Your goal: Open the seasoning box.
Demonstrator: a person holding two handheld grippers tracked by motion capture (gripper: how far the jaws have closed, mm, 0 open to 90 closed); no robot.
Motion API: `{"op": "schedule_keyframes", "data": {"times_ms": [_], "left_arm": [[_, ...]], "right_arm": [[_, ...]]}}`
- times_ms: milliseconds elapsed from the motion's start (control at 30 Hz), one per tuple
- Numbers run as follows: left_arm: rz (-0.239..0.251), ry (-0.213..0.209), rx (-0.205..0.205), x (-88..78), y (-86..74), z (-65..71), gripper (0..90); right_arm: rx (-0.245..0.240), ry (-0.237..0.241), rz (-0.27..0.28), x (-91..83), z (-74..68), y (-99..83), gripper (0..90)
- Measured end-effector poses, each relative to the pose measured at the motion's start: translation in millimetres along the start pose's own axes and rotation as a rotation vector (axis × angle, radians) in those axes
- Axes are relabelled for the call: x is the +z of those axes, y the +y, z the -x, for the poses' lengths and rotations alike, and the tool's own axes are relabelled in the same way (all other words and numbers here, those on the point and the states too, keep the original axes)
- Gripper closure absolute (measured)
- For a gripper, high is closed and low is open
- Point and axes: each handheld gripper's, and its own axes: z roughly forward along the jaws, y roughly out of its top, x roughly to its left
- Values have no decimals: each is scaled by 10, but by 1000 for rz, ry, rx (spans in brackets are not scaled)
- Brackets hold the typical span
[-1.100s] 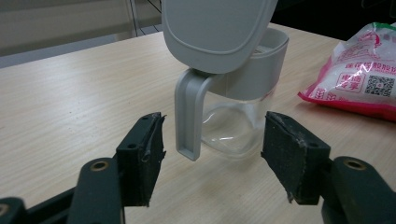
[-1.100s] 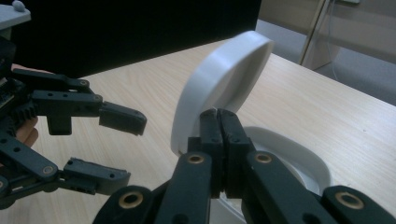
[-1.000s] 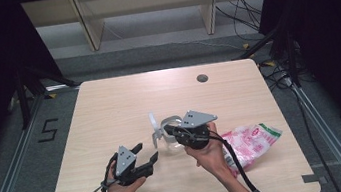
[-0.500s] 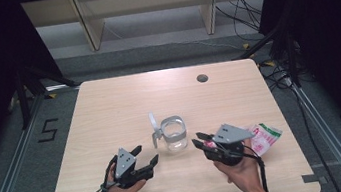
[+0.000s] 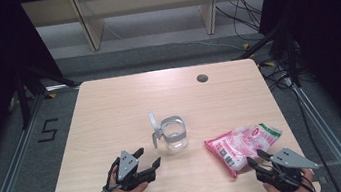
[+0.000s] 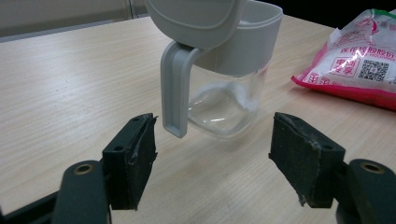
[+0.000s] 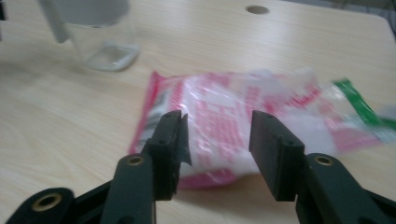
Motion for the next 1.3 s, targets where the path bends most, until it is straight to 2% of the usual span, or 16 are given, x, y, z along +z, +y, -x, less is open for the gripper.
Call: {"op": "schedule_keyframes", "data": {"times_ms": [100, 133, 200, 267, 367, 400, 467, 500, 533, 700, 733, 767, 800, 1033, 1267, 1300], "left_arm": [[-11, -7, 31, -17, 7, -11, 296], [-8, -14, 13, -17, 4, 1, 294], [-5, -14, -13, -15, 4, 20, 293], [-3, -16, -11, -14, 9, 25, 290], [-21, -18, 16, -32, 11, 33, 287], [-17, -22, 19, -31, 11, 43, 287], [-10, -29, 18, -20, 13, 47, 286], [-10, -29, 18, -20, 13, 47, 286], [-16, -29, 13, -15, 9, 55, 286], [-19, -26, 1, -7, 7, 89, 286], [-25, -29, 19, -11, 11, 80, 286], [-23, -25, -3, -9, 7, 96, 286], [-15, -28, 4, -9, 8, 90, 286], [-19, -27, 27, -35, 3, 66, 286], [-11, -27, -4, -23, -4, 98, 286], [-11, -24, 1, -27, -1, 99, 286]], "right_arm": [[54, -22, -11, -39, 69, -63, 525], [177, -39, -29, -81, 69, -99, 510], [133, -41, -20, -73, 122, -107, 473], [201, -84, -22, -63, 180, -134, 420], [201, -81, -30, -63, 275, -158, 394], [264, -92, -14, -39, 291, -183, 380], [306, -105, -28, -28, 324, -184, 363], [306, -105, -28, -28, 324, -184, 363], [250, -101, -28, -1, 393, -191, 363], [306, -75, -32, 143, 462, -171, 356], [353, -67, -58, 147, 442, -155, 356], [299, -65, -31, 191, 490, -170, 357], [339, -62, -43, 233, 471, -158, 357], [311, -50, -83, 382, 516, -143, 375], [338, -22, -90, 458, 482, -128, 397], [377, -28, -89, 467, 441, -123, 399]]}}
